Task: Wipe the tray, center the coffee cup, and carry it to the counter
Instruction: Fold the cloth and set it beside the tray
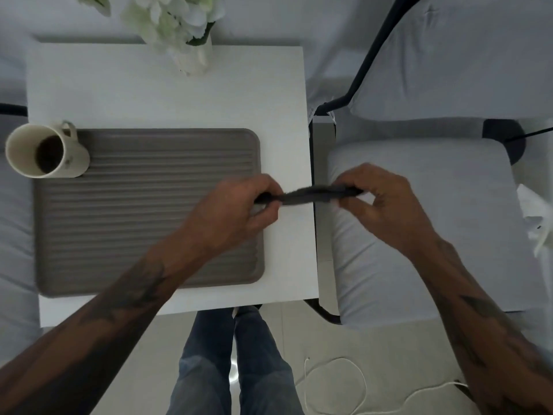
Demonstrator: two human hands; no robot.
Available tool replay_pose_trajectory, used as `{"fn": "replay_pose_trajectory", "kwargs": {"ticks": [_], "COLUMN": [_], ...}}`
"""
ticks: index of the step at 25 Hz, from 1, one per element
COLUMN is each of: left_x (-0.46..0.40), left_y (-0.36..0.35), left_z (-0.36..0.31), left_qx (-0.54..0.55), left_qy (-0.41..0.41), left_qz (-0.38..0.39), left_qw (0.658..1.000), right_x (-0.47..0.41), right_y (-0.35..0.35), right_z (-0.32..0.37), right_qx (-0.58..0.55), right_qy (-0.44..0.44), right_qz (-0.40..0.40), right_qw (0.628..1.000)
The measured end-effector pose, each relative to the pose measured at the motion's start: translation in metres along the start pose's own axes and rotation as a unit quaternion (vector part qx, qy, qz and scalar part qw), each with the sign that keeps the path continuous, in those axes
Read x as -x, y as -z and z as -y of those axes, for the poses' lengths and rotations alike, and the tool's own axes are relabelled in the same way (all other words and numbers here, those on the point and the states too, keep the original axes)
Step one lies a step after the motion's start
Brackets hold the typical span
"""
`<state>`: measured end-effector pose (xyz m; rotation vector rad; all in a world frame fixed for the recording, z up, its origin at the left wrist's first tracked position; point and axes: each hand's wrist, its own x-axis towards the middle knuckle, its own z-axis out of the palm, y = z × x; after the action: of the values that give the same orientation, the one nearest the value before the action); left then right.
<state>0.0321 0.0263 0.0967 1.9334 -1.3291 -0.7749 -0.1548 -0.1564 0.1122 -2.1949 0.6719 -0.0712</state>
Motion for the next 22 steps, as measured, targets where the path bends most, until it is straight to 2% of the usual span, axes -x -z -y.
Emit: {"fn": "replay_pose_trajectory", "kwargs": {"ticks": [3,5,7,10,11,16,22], "left_x": [-0.006,0.005,0.025,0.049,0.052,0.049,0.041], "left_y": [-0.005,-0.025,-0.060,-0.114,-0.124,-0.138,-0.131], "left_z": [0.000,0.011,0.032,0.063,0.067,0.058,0.058], "left_qx": [-0.054,-0.097,-0.167,-0.260,-0.280,-0.333,-0.279], "left_qy": [-0.056,-0.084,-0.099,-0.125,-0.128,-0.100,-0.080], "left_qz": [-0.108,-0.119,-0.061,0.061,0.086,0.121,0.135], "left_qw": [0.991,0.985,0.979,0.956,0.948,0.930,0.947], "right_x": [-0.006,0.007,0.033,0.078,0.086,0.076,0.071], "right_y": [-0.004,-0.029,-0.070,-0.125,-0.134,-0.133,-0.149], "right_z": [-0.002,-0.015,-0.042,-0.081,-0.089,-0.072,-0.065], "right_qx": [0.022,0.029,0.026,0.076,0.100,0.204,0.241], "right_qy": [0.037,0.037,0.020,-0.010,-0.017,0.032,-0.044], "right_qz": [-0.107,-0.131,-0.098,0.033,0.055,0.002,0.081], "right_qw": [0.993,0.990,0.995,0.997,0.993,0.978,0.966]}}
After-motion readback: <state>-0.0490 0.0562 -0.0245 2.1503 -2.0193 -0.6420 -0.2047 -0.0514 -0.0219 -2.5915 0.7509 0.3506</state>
